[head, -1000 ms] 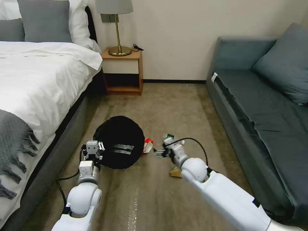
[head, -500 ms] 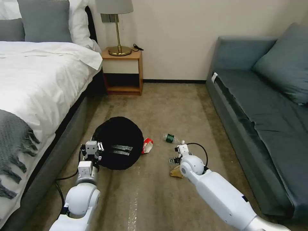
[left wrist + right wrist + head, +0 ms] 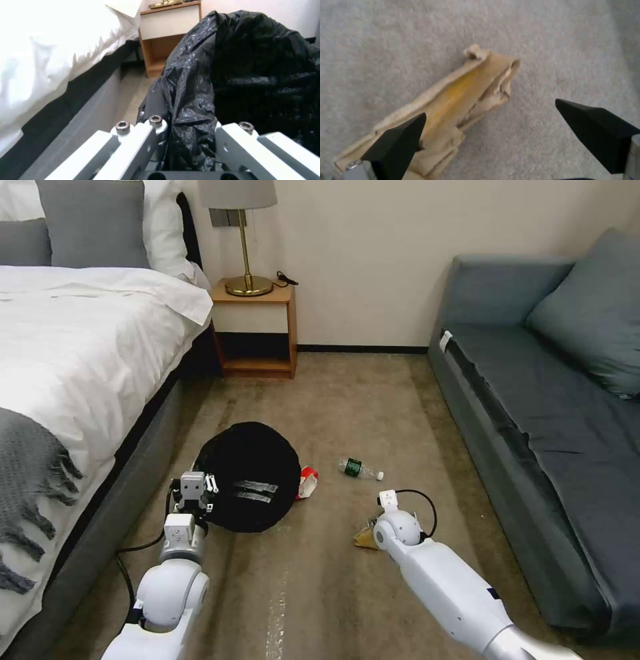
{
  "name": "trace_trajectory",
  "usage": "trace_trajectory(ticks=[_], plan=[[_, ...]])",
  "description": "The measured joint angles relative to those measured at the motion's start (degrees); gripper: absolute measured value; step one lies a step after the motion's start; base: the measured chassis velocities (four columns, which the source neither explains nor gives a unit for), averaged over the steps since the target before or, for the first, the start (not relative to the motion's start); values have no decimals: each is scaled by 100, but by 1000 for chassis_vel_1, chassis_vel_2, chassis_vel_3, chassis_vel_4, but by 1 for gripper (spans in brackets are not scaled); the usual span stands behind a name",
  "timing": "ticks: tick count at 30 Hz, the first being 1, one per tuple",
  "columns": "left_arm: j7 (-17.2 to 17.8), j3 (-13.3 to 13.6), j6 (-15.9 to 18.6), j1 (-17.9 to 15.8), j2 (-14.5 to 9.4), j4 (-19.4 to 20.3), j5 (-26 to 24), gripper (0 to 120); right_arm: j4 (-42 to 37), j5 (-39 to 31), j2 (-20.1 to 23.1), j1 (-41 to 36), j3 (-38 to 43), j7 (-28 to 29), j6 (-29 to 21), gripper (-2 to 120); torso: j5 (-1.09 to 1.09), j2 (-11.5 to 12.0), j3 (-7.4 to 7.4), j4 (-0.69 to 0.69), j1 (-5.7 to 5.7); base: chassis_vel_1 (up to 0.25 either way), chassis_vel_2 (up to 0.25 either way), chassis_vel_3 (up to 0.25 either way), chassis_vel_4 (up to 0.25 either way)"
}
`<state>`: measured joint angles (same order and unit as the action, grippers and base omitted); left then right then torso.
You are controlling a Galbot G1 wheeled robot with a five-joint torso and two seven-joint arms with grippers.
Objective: Pick up the trash bin, then pick up the garbage on the floor and place it into the trash bin.
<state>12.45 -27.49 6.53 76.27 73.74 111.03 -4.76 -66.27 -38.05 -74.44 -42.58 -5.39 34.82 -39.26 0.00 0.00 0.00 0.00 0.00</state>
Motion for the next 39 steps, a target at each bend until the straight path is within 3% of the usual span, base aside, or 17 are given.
trace_trajectory(ticks=[14,23,39], plan=[[-18,-29,-40,60,8,-14,-20,4,407,146,-155,24,23,-636,290,98,0,0,0,0,0,0,0,0,0],[-20,-50,-53,59,15,-35,-30,4,562,299,-177,50,41,-1050,412,63,0,0,0,-1,0,0,0,0,0],[-21,-49,-53,60,46,-53,-32,4,636,467,-153,39,73,-1246,636,6,0,0,0,0,0,0,0,0,0]])
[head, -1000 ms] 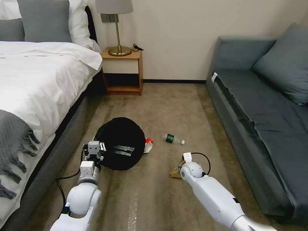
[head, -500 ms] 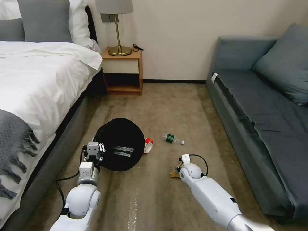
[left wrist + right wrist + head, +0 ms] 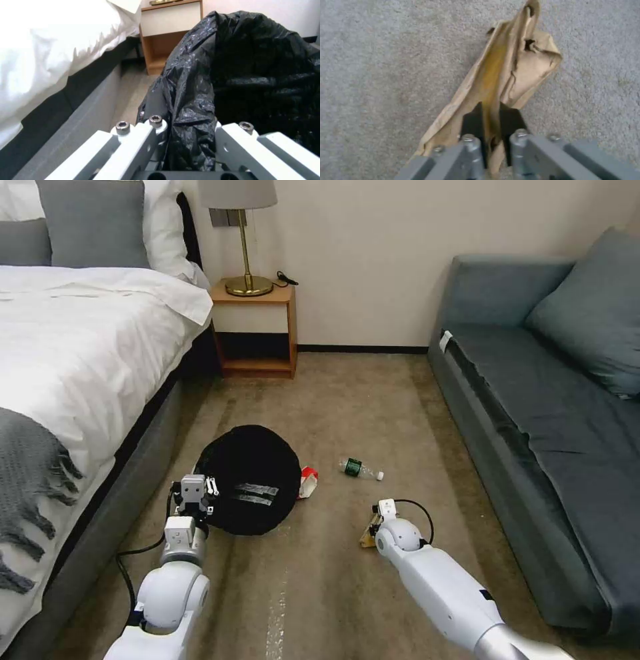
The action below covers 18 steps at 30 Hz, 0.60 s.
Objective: Pick up the trash bin, then pick up the garbage on the floor and place it into the trash bin.
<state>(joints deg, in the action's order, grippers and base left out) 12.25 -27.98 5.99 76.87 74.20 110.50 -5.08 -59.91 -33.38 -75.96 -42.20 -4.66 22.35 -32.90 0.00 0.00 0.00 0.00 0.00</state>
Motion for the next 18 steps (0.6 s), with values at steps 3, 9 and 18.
trace_trajectory(ticks=[3,9,18], plan=[[0,-9,-6,10,0,-6,0,4,-5,37,7,-39,7,-37,68,0,0,0,0,0,0,0,0,0,0],[0,-10,-19,11,8,-16,6,4,-37,81,15,-80,21,-66,134,0,0,0,0,0,0,0,0,0,0],[0,5,-23,12,5,1,13,4,-290,206,79,-218,109,-149,339,0,1,0,0,0,0,0,0,0,0]])
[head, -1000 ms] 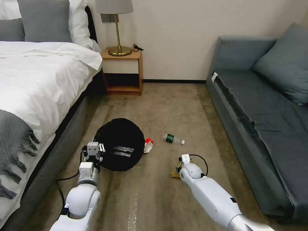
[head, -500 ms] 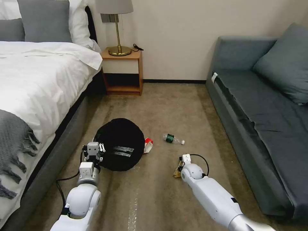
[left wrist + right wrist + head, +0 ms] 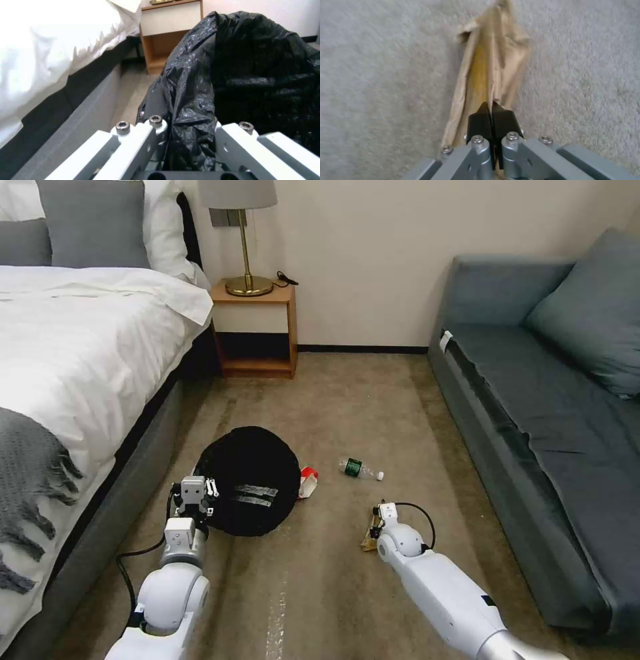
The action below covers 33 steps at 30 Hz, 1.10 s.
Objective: Pick up the trash bin, then pick up the garbage on the floor and place it into the trash bin.
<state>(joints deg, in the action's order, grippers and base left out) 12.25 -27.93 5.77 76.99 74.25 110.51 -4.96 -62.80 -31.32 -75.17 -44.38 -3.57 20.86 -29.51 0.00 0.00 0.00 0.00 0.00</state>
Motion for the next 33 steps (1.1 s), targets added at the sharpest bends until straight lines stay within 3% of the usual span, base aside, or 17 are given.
trace_trajectory(ticks=[13,20,24,27,33], plan=[[-1,62,23,14,32,71,61,4,-1304,272,257,-403,237,-335,461,0,0,0,0,0,0,0,0,0,0],[-5,84,76,48,34,195,69,4,-2234,324,411,-594,398,-717,1240,0,-1,0,0,1,0,0,0,0,0],[-4,99,96,48,38,217,77,4,-2616,204,435,-601,395,-800,1380,0,0,0,0,0,0,0,0,0,0],[-3,126,105,47,68,225,111,4,-3411,-189,481,-640,400,-1284,1386,0,-1,0,0,0,0,0,0,0,0],[-3,142,105,64,90,229,133,4,-3947,-665,491,-683,314,-1827,1423,0,-1,0,0,0,0,0,0,0,0]])
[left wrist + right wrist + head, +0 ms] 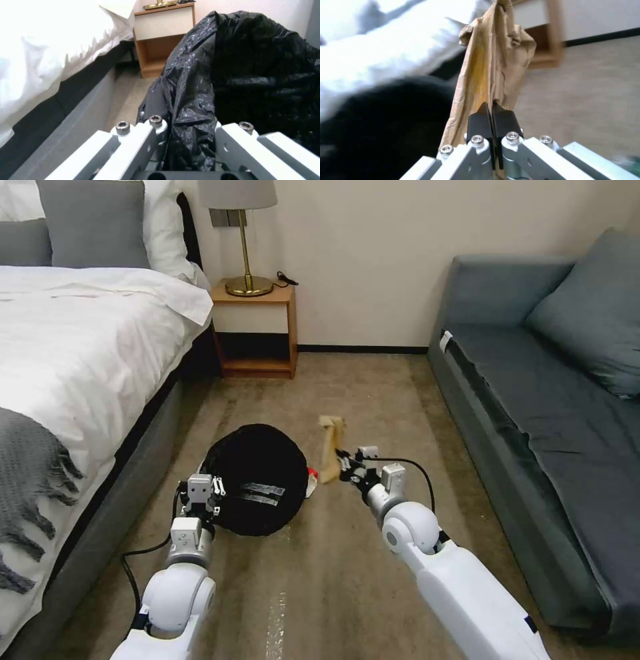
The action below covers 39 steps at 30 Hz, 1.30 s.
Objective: Pick up the trash bin, then pick up the garbage on the floor and place it into the trash bin.
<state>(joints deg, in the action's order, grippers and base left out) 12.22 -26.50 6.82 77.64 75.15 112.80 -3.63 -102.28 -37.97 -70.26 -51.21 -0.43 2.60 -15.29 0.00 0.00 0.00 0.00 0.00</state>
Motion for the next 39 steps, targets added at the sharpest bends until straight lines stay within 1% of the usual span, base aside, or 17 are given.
trace_trajectory(ticks=[3,9,13,16,17,23,26,27,29,30,31,32,33,35,36,37,39], plan=[[-2,1,-3,10,11,7,2,4,-159,-289,-36,-15,-104,-226,-51,0,0,0,0,0,0,0,0,0,0],[-4,-2,-20,50,40,13,2,4,-195,-319,-158,-96,-276,-403,-90,0,0,0,0,0,0,0,0,0,0],[-5,-3,-31,86,73,26,2,4,-37,-45,-221,-144,-564,-440,-11,0,0,0,0,0,0,0,0,0,0],[-5,-2,-34,115,101,68,2,4,380,349,-311,-144,-814,-399,211,0,0,0,0,-1,0,0,0,0,0],[-5,-2,-34,115,101,68,2,4,380,349,-311,-144,-814,-399,211,0,0,0,0,-1,0,0,0,0,0],[-4,-4,-43,154,108,94,0,4,854,687,-404,-113,-1049,-56,327,1,1,0,0,0,0,0,0,0,0],[-9,-4,-64,189,140,96,1,4,1015,831,-434,-100,-1115,53,329,13,0,0,0,0,0,0,0,0,0],[-9,-4,-64,189,140,96,1,4,1015,831,-434,-100,-1115,53,329,13,0,0,0,0,0,0,0,0,0],[-13,-1,-80,194,155,92,8,4,1016,883,-435,-109,-1125,120,326,25,0,0,0,0,0,0,0,0,0],[-14,0,-88,193,156,82,11,4,1008,901,-432,-119,-1125,140,324,28,1,0,0,0,0,0,0,0,0],[-14,0,-88,193,156,82,11,4,1008,901,-432,-119,-1125,140,324,28,1,0,0,0,0,0,0,0,0],[-17,1,-92,187,156,66,12,4,976,921,-424,-131,-1124,157,320,35,0,0,0,0,0,0,0,0,0],[-19,1,-94,183,155,60,12,4,960,928,-418,-136,-1122,163,318,36,0,0,0,0,0,0,0,0,0],[-20,3,-104,146,158,46,13,4,887,978,-383,-155,-1115,192,311,46,1,0,0,0,0,0,0,0,0],[-20,3,-104,146,158,46,13,4,887,978,-383,-155,-1115,192,311,46,1,0,0,0,0,0,0,0,0],[-20,4,-105,139,160,46,13,4,876,985,-377,-157,-1115,199,311,50,0,0,0,0,0,0,0,0,0],[-20,7,-111,112,172,43,11,4,738,1018,-325,-189,-1100,273,318,62,1,0,0,0,0,0,0,0,0]])
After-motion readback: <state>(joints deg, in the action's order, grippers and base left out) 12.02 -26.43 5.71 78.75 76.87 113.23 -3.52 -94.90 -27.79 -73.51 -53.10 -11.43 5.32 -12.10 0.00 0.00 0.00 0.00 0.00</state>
